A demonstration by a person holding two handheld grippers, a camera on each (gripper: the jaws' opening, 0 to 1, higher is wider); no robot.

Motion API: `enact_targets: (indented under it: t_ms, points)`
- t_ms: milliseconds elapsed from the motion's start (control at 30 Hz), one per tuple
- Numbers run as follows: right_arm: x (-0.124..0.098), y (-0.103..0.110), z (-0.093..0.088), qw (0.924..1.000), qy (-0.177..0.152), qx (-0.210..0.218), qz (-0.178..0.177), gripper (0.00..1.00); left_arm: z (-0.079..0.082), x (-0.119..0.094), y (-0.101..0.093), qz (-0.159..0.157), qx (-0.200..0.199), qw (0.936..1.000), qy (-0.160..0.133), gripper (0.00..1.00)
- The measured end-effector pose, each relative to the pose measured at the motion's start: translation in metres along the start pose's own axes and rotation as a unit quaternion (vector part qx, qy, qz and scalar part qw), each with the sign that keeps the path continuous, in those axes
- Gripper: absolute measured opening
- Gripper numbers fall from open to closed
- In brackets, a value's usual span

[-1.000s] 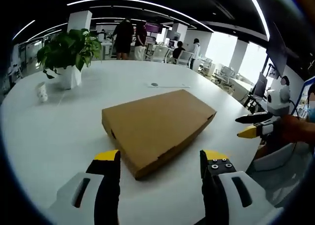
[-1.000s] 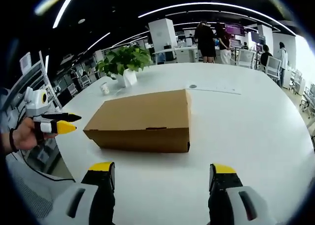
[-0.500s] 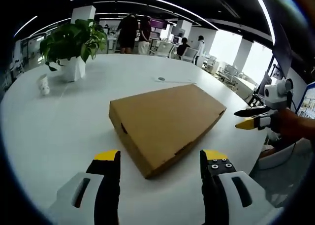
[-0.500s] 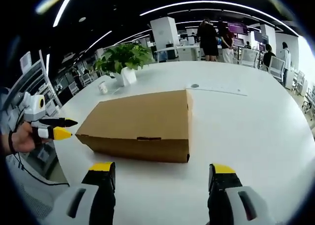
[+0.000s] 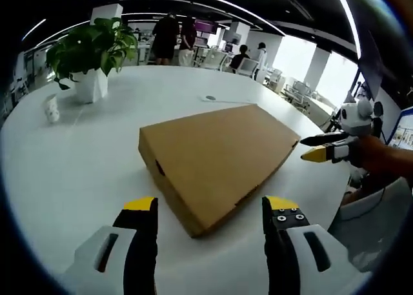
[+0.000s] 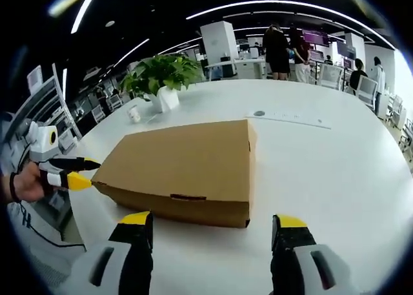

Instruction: Operate the shoe box by opening the lid, removing the specified soft item, and placing it in the target area until the item is outside and the box remains undamaged.

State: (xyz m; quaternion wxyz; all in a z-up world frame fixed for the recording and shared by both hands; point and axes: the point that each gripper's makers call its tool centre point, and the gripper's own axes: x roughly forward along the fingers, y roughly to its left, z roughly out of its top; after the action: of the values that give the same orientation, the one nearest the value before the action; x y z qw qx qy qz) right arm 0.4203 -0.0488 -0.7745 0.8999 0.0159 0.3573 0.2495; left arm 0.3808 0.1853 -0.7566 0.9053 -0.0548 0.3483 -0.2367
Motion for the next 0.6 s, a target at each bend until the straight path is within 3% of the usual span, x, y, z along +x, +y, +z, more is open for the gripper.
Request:
enact_targets:
  t_ms: [400,467,533,600]
  points:
    - [0.007,-0.003,0.006,0.9997,-0.019,-0.018,-0.002,0.65,-0.003,0.013,-0.001,-0.009,0.017,0.9997,0.014,0.64]
    - [0.008,0.001,0.009,0.9994,-0.025,-0.021,0.006,0.6,-0.001,0.015,-0.002,-0.012,0.021,0.9996,0.013,0.62]
    - [0.008,0.014,0.01,0.9984,-0.028,-0.034,0.037,0.49,0.0,0.016,-0.001,-0.01,0.027,0.9995,0.015,0.6]
    - [0.008,0.01,0.01,0.9985,-0.03,-0.041,0.017,0.5,0.0,0.016,0.001,-0.013,0.031,0.9993,0.018,0.6]
